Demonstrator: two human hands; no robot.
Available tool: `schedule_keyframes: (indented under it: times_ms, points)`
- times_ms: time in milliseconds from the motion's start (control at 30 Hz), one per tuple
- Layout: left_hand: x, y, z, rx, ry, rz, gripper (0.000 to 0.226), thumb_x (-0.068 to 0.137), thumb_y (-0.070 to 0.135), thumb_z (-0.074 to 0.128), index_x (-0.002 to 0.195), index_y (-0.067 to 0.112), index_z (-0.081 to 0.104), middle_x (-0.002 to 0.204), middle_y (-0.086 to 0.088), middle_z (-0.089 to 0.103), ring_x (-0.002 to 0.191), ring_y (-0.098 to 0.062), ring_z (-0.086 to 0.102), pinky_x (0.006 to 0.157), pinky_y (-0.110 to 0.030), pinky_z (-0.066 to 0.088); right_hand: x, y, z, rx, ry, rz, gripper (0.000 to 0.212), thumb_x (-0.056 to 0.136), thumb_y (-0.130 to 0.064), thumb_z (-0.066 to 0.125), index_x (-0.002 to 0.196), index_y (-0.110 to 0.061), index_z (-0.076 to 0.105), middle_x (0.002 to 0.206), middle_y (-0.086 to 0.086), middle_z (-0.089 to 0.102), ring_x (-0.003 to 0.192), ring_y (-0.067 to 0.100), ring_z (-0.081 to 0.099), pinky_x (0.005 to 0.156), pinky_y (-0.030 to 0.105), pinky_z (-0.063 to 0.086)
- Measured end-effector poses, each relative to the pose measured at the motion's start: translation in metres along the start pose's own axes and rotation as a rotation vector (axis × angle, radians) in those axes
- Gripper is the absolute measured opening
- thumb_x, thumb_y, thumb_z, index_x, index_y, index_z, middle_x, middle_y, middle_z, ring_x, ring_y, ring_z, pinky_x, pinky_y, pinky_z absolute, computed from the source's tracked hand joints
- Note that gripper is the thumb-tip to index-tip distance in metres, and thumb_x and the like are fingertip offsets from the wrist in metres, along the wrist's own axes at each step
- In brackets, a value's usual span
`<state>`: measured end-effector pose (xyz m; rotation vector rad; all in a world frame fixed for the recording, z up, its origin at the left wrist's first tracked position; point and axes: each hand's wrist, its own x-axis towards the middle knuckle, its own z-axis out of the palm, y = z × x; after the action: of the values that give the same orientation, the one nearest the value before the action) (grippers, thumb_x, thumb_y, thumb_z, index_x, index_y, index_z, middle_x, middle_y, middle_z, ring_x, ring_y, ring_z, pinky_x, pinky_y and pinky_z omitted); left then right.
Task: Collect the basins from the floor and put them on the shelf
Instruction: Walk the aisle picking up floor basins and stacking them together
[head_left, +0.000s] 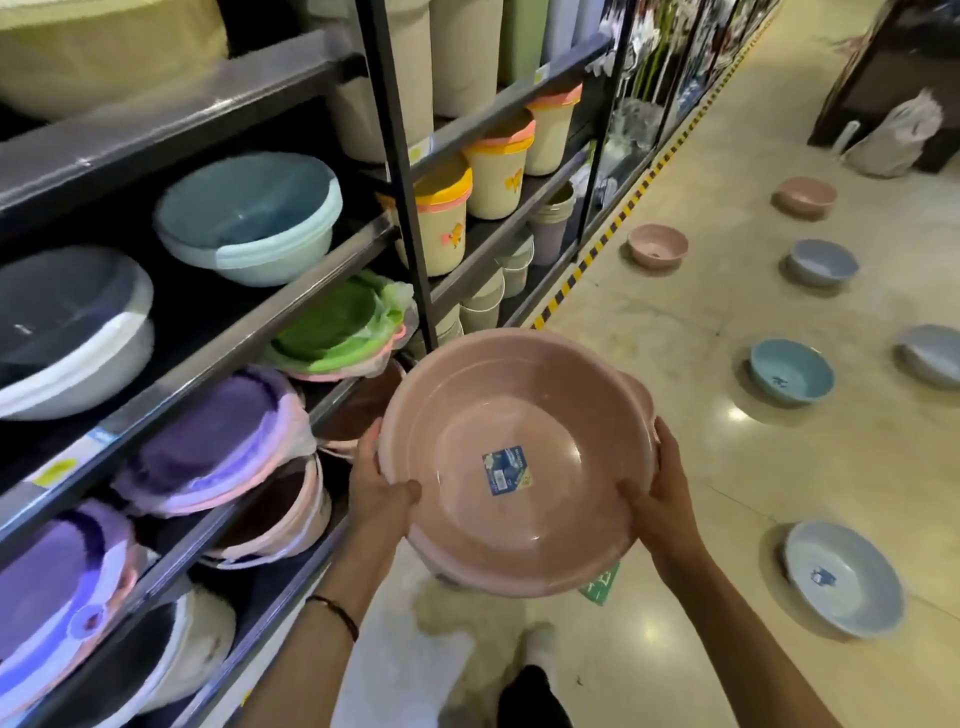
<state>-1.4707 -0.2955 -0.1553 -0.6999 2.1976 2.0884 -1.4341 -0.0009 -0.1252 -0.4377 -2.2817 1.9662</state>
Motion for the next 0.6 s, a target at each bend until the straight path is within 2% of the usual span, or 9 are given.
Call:
schedule_keyframes:
  times_ms: [33, 133, 267, 333, 400, 467, 500, 533, 600]
  points:
    - [0.013, 0.000, 0.007, 0.022, -0.005, -0.002, 0.105, 0.071, -0.026, 0.061, 0.152, 0.039, 0.045, 0.141, -0.011, 0.062, 0.126, -0.039, 0.061, 0.101, -0.066, 0.054, 0.014, 0.004, 0.001, -0.013, 0.004, 0.009, 0.132, 0.057, -0.087, 0.076, 0.164, -0.020, 0.036, 0.150, 0.008, 0.058, 0.129, 0.036, 0.064, 0.098, 0.067, 0.058]
    - [0.045, 0.001, 0.025, 0.056, -0.010, -0.016, 0.105, 0.071, -0.025, 0.059, 0.155, 0.037, 0.045, 0.142, -0.007, 0.060, 0.127, -0.036, 0.059, 0.102, -0.064, 0.055, 0.055, 0.017, 0.004, -0.053, -0.014, 0.040, 0.110, 0.070, -0.058, 0.070, 0.166, -0.016, 0.035, 0.155, 0.013, 0.056, 0.136, 0.038, 0.059, 0.106, 0.068, 0.052]
    - [0.082, -0.001, 0.045, 0.102, -0.029, 0.002, 0.105, 0.072, -0.024, 0.057, 0.156, 0.038, 0.042, 0.140, 0.000, 0.060, 0.126, -0.028, 0.059, 0.101, -0.055, 0.056, 0.100, 0.035, 0.013, -0.079, -0.030, 0.069, 0.125, 0.057, -0.068, 0.074, 0.164, -0.014, 0.037, 0.152, 0.013, 0.059, 0.134, 0.038, 0.060, 0.108, 0.064, 0.051]
    - [0.099, -0.008, 0.054, 0.134, -0.052, -0.012, 0.104, 0.074, -0.022, 0.058, 0.154, 0.045, 0.042, 0.135, 0.010, 0.061, 0.124, -0.017, 0.060, 0.095, -0.046, 0.058, 0.117, 0.048, 0.016, -0.082, -0.033, 0.088, 0.114, 0.066, -0.064, 0.065, 0.165, -0.016, 0.036, 0.152, 0.010, 0.059, 0.134, 0.035, 0.061, 0.109, 0.064, 0.051]
    - [0.115, -0.018, 0.063, 0.161, -0.081, -0.018, 0.103, 0.075, -0.020, 0.058, 0.152, 0.046, 0.042, 0.136, 0.012, 0.061, 0.125, -0.012, 0.059, 0.094, -0.041, 0.057, 0.128, 0.068, 0.016, -0.088, -0.014, 0.110, 0.107, 0.070, -0.061, 0.058, 0.164, -0.014, 0.036, 0.152, 0.008, 0.058, 0.131, 0.027, 0.061, 0.108, 0.053, 0.055]
    - [0.131, -0.037, 0.069, 0.181, -0.090, -0.023, 0.102, 0.073, -0.019, 0.058, 0.154, 0.042, 0.042, 0.143, 0.005, 0.060, 0.128, -0.015, 0.059, 0.098, -0.040, 0.055, 0.136, 0.091, 0.017, -0.095, -0.011, 0.157, 0.109, 0.070, -0.060, 0.058, 0.165, -0.013, 0.034, 0.152, 0.003, 0.056, 0.125, 0.010, 0.062, 0.101, 0.025, 0.055]
    - [0.139, -0.048, 0.073, 0.197, -0.092, -0.040, 0.103, 0.074, -0.020, 0.057, 0.156, 0.041, 0.042, 0.145, 0.003, 0.059, 0.129, -0.018, 0.059, 0.098, -0.040, 0.055, 0.140, 0.104, 0.018, -0.102, -0.014, 0.183, 0.111, 0.070, -0.059, 0.059, 0.167, -0.013, 0.031, 0.151, 0.000, 0.055, 0.123, 0.002, 0.062, 0.097, 0.016, 0.052]
    - [0.146, -0.059, 0.076, 0.217, -0.090, -0.067, 0.104, 0.075, -0.022, 0.056, 0.157, 0.041, 0.041, 0.145, 0.002, 0.059, 0.129, -0.020, 0.058, 0.097, -0.042, 0.055, 0.144, 0.116, 0.020, -0.111, -0.017, 0.220, 0.112, 0.071, -0.058, 0.060, 0.169, -0.014, 0.026, 0.151, -0.001, 0.053, 0.126, 0.002, 0.060, 0.098, 0.016, 0.050]
    - [0.160, -0.084, 0.079, 0.254, -0.085, -0.106, 0.105, 0.075, -0.021, 0.057, 0.156, 0.045, 0.041, 0.143, 0.002, 0.059, 0.127, -0.023, 0.058, 0.095, -0.045, 0.056, 0.150, 0.142, 0.026, -0.127, -0.036, 0.297, 0.111, 0.075, -0.051, 0.062, 0.171, -0.016, 0.018, 0.156, -0.004, 0.050, 0.136, 0.011, 0.057, 0.105, 0.026, 0.047]
